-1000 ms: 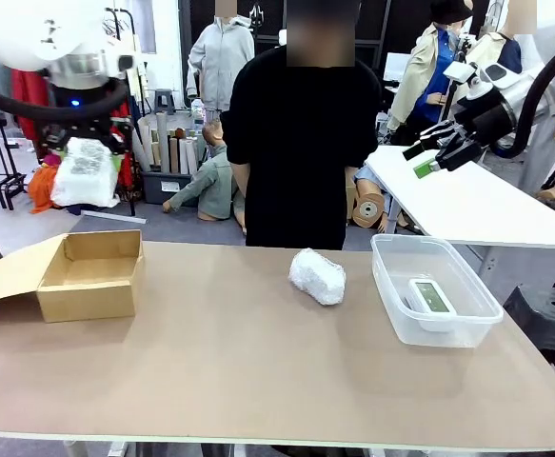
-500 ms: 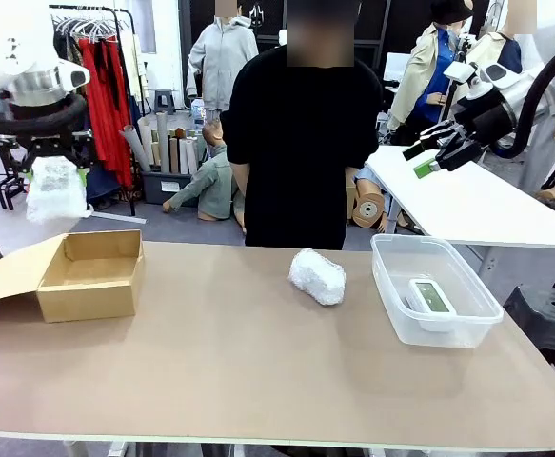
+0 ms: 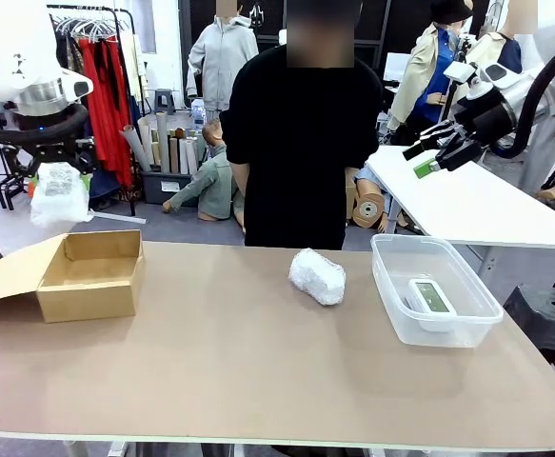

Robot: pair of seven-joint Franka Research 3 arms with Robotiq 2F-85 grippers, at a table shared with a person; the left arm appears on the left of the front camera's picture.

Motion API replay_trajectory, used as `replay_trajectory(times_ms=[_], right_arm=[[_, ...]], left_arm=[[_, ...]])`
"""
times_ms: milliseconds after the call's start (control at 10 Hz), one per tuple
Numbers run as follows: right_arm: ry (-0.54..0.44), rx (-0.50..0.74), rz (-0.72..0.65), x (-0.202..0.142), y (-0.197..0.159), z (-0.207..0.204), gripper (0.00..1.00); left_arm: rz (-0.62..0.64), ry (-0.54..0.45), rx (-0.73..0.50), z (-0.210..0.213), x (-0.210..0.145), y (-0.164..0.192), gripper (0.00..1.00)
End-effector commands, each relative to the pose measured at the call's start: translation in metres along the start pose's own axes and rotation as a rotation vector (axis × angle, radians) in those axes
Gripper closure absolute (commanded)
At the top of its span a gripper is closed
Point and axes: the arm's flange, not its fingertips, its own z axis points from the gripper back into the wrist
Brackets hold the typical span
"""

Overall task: Separate and place wrapped and unwrapped clocks.
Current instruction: If the picked Digital clock is wrapped, place it in the Package Box ; if not, place it in the Organizing box.

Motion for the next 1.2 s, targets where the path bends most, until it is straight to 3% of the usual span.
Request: replay_trajectory(times_ms=[0, 300, 400, 700, 1100], right_arm=[[0.006, -0.001, 0.005, 0.001, 0.001, 0.001, 0.00], [0.006, -0.001, 0.005, 0.001, 0.001, 0.001, 0.00], [0.006, -0.001, 0.005, 0.001, 0.001, 0.001, 0.00], [0.006, -0.001, 0.005, 0.001, 0.001, 0.001, 0.00], [0.006, -0.001, 0.005, 0.001, 0.001, 0.001, 0.00]], left_arm=[[0.024, 0.003, -0.001, 0.002, 0.000, 0.005, 1.00], [-0.059, 0.020, 0.027, -0.007, 0.013, 0.005, 1.00], [-0.093, 0.075, -0.014, -0.017, 0.025, 0.002, 1.00], [-0.117, 0.072, -0.010, -0.048, 0.045, 0.001, 1.00], [-0.117, 0.167, -0.044, -0.109, 0.063, 0.006, 1.00]])
